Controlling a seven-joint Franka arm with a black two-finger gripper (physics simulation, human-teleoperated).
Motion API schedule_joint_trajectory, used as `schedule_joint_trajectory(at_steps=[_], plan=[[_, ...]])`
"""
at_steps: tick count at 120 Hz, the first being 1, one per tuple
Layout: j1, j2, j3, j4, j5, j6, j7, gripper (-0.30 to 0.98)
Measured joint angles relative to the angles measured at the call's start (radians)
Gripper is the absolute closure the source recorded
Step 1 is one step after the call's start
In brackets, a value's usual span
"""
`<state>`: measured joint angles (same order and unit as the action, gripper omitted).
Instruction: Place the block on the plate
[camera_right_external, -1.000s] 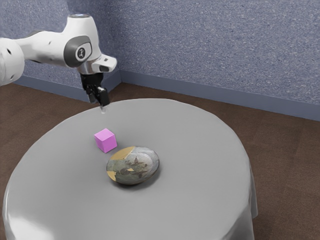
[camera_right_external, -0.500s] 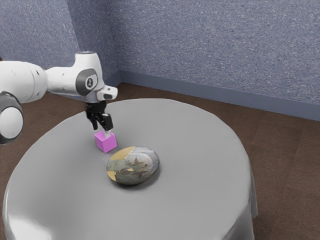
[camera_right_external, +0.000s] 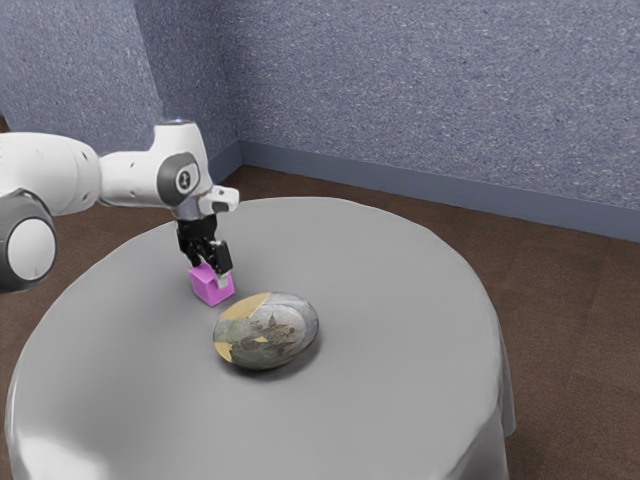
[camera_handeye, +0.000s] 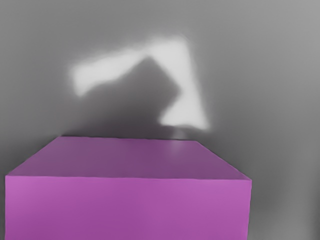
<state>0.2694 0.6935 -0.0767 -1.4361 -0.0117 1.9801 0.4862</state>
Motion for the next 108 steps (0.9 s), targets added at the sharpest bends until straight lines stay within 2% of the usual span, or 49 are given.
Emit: schedule_joint_trajectory(at_steps=[10, 30, 48, 67, 108], plan=[[0.0, 0.005, 0.0, 0.0, 0.0, 0.001, 0.001, 0.01], [0.001, 0.008, 0.0, 0.0, 0.004, 0.003, 0.003, 0.2], [0.0, 0.017, 0.0, 0.001, 0.01, 0.012, 0.002, 0.3], [-0.001, 0.012, -0.001, -0.003, 0.012, 0.026, -0.001, 0.32], [-0.047, -0.173, -0.055, -0.157, 0.004, 0.044, -0.008, 0.31]])
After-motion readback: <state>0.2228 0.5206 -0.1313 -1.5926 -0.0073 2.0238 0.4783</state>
